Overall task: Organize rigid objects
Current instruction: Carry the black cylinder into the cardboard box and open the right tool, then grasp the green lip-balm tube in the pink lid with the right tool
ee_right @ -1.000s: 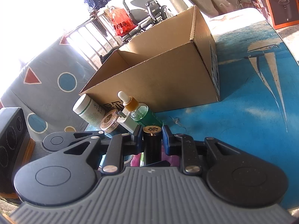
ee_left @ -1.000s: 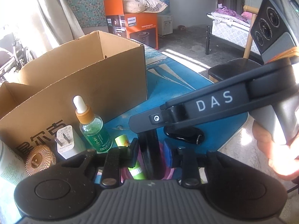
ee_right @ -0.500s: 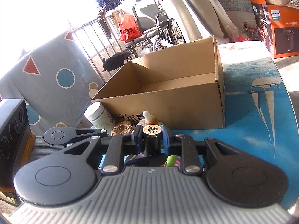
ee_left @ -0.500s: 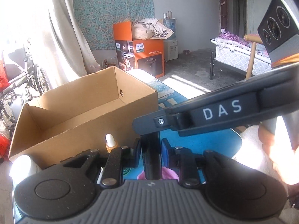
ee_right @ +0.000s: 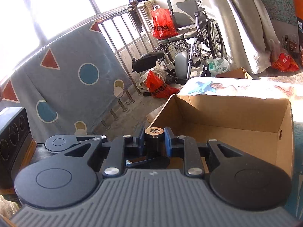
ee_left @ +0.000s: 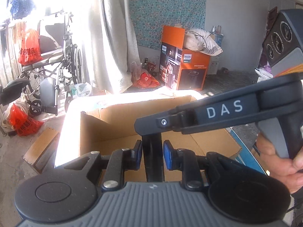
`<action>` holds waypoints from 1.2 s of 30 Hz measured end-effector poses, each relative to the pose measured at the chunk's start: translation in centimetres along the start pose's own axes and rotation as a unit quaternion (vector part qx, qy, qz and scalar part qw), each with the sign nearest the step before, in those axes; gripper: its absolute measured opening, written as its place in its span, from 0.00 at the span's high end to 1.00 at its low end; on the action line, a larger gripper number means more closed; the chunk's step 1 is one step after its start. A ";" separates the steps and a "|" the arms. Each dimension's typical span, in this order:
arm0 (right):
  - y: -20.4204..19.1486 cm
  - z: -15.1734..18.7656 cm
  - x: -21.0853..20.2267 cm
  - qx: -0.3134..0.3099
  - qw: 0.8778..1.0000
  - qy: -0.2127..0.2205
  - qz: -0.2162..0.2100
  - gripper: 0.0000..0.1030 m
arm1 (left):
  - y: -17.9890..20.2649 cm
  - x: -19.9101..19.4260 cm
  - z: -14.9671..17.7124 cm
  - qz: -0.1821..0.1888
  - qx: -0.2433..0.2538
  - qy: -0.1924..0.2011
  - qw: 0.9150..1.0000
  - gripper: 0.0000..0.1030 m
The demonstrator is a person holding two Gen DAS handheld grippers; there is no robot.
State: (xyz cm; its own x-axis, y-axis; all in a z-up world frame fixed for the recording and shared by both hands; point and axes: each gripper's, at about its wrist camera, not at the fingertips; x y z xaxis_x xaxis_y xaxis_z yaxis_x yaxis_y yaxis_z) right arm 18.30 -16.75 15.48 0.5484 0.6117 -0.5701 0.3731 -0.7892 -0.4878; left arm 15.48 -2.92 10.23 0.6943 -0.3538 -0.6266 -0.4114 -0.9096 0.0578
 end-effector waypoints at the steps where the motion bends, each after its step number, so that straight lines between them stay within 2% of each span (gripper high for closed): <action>1: 0.5 -0.8 1.6 0.009 1.000 -0.017 -0.002 0.80 | -0.8 0.7 0.1 0.000 -0.002 -0.007 1.000 0.71; 3: 1.1 -1.8 3.8 0.017 0.999 -0.045 0.002 0.80 | -2.3 1.9 0.6 -0.009 -0.009 -0.020 1.000 0.70; 6: 2.2 -2.1 7.4 0.030 0.996 -0.088 0.007 0.80 | -3.6 3.2 1.2 -0.016 -0.019 -0.035 0.999 0.60; 8: 2.9 -2.0 9.6 0.038 0.993 -0.115 0.011 0.80 | -4.4 3.5 1.6 -0.019 -0.027 -0.039 0.999 0.59; 12: 4.3 -1.5 14.1 0.052 0.985 -0.161 0.023 0.80 | -6.0 3.0 2.1 -0.027 -0.040 -0.030 0.998 0.52; 16: 5.2 -1.9 18.8 0.058 0.977 -0.200 0.039 0.80 | -7.0 2.0 2.2 -0.037 -0.046 -0.019 0.998 0.52; 21: 6.1 -3.7 22.2 0.061 0.976 -0.204 0.047 0.80 | -7.5 0.5 2.4 -0.038 -0.052 0.006 0.998 0.52; 25: 7.6 -4.3 25.8 0.086 0.971 -0.215 0.059 0.79 | -7.4 -0.5 2.7 -0.031 -0.054 0.018 0.998 0.52; 28: 8.5 -4.3 27.0 0.112 0.968 -0.216 0.062 0.78 | -6.9 -0.9 2.9 -0.035 -0.047 0.024 0.998 0.51; 32: 8.7 -4.5 26.8 0.129 0.967 -0.209 0.070 0.66 | -6.1 -1.7 3.5 -0.031 -0.039 0.027 0.998 0.51; 36: 7.2 -5.0 22.5 0.120 0.974 -0.183 0.061 0.61 | -5.0 -2.8 4.3 -0.017 -0.032 0.035 0.999 0.51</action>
State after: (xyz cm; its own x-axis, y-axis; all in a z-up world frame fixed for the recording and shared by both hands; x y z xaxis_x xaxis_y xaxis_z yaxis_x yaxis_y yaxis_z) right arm 37.12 -8.93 2.42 0.2571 0.5274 -0.8098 0.1122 -0.8486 -0.5171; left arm 13.01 3.60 8.36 0.7479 -0.3346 -0.5734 -0.3499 -0.9327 0.0879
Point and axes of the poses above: each gripper's, at about its wrist camera, not at the fingertips, and x roughly the way its jaws point, y to its right, z to its underside, and after that the axes turned 1 degree about x, right-handed
